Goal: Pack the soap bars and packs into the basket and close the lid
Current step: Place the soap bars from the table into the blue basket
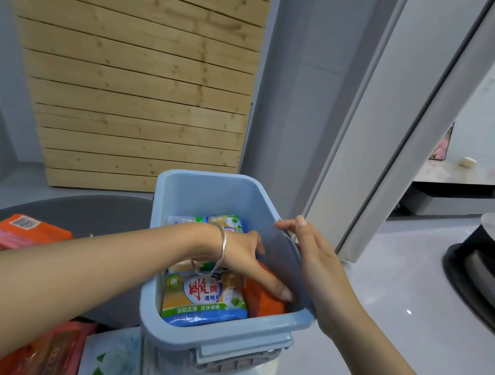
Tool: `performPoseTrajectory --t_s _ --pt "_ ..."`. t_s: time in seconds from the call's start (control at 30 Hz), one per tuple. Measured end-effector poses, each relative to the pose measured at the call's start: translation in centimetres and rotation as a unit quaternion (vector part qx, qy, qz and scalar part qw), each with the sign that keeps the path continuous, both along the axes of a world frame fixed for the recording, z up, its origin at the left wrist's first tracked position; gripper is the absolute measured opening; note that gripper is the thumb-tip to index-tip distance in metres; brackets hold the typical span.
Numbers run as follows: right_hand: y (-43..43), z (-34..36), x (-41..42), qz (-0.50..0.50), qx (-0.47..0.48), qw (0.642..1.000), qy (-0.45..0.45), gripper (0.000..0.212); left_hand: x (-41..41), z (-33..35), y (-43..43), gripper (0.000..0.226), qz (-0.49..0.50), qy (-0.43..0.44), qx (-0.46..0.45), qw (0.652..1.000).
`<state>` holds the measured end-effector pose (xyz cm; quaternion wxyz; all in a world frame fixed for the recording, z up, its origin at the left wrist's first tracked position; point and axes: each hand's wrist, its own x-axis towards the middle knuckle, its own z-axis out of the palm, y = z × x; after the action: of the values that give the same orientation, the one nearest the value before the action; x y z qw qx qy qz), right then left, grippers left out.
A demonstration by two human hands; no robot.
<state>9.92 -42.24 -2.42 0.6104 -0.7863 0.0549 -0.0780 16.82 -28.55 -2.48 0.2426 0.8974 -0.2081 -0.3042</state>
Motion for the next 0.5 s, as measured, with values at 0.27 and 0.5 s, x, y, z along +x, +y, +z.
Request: performPoseTrajectory --t_s 0.27,0.5 --pt "-0.5 0.0 -0.2 0.069 0.194 0.964 0.169 0.032 -0.2 0.6 1.0 0.105 -0.032 0.029 0.007 0.999" --pt "-1.0 -1.0 0.2 0.077 0.189 0.968 0.148 0.032 -0.5 0.8 1.6 0.11 -0.051 -0.007 0.029 0.998"
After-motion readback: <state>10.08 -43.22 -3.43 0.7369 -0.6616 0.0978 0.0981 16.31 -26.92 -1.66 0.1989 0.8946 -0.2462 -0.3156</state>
